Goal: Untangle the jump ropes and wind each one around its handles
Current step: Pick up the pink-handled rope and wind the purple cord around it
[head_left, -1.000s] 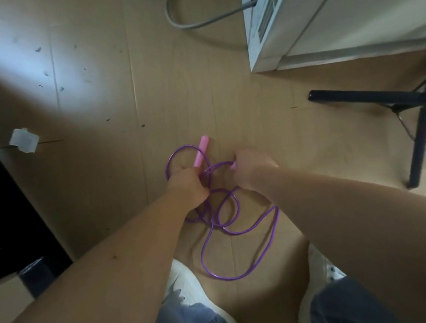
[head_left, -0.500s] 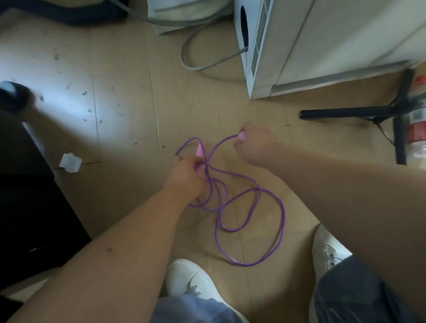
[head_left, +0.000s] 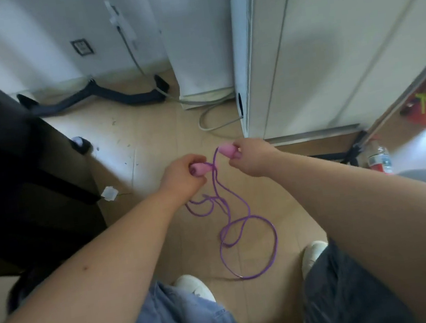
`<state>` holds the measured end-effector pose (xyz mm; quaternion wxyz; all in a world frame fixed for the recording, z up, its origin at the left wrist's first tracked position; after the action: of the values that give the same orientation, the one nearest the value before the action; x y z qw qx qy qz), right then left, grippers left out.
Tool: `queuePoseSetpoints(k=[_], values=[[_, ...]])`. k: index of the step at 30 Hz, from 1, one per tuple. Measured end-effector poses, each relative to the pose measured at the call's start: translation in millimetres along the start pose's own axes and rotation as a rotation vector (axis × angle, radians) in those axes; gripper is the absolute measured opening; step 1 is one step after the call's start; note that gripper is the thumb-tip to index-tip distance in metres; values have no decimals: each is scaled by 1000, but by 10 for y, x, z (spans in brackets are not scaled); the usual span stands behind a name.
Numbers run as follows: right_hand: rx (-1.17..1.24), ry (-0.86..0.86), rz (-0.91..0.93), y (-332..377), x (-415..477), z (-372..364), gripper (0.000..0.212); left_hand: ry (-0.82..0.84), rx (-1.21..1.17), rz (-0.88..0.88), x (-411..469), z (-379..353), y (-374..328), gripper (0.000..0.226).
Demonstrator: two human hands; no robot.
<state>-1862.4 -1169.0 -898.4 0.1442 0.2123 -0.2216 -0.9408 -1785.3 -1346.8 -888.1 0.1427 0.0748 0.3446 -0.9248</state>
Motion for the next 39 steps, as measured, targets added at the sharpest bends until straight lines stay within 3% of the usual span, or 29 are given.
queuePoseSetpoints(k=[5,7,10,15,18,22,26,29,34,37,39], values=[[-126,-82,-16,143,-288,278,14,-54,-5,-120,-327,238,-208,20],[-207,-99,-7,190,-398,362,17,-120,-1,-102,-401,297,-237,32],[-298,-100,58,272,-573,484,23,-211,-16,10,-489,380,-269,32],[-361,-85,234,473,-920,711,14,-312,-214,75,-689,512,-396,41],[-280,-166,362,561,-1120,805,16,-252,-373,1,-830,580,-588,24],[-325,-219,442,646,-1396,918,58,-64,-635,-19,-1088,674,-798,30],[-398,-288,522,736,-1616,1026,58,72,-754,2,-1315,790,-891,45],[-290,-278,548,857,-1749,1088,52,93,-872,30,-1407,861,-973,51],[-239,-274,501,924,-1833,1214,42,87,-706,-79,-1497,972,-1099,56],[-272,-256,470,932,-1826,1324,36,-109,-427,-246,-1532,1015,-1114,48],[-273,-230,460,944,-1817,1382,31,-249,-457,-273,-1517,1055,-1113,33]])
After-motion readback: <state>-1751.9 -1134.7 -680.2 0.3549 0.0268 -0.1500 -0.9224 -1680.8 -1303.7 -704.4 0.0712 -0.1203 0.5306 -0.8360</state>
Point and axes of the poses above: each hand's wrist, its own x-axis towards the middle knuckle, its own z-axis out of the back of the hand, y = z × x, the point moved 2 cm from there along x, towards the middle knuckle, and after that the axes turned 2 degrees about -y, right-handed, at the moved point
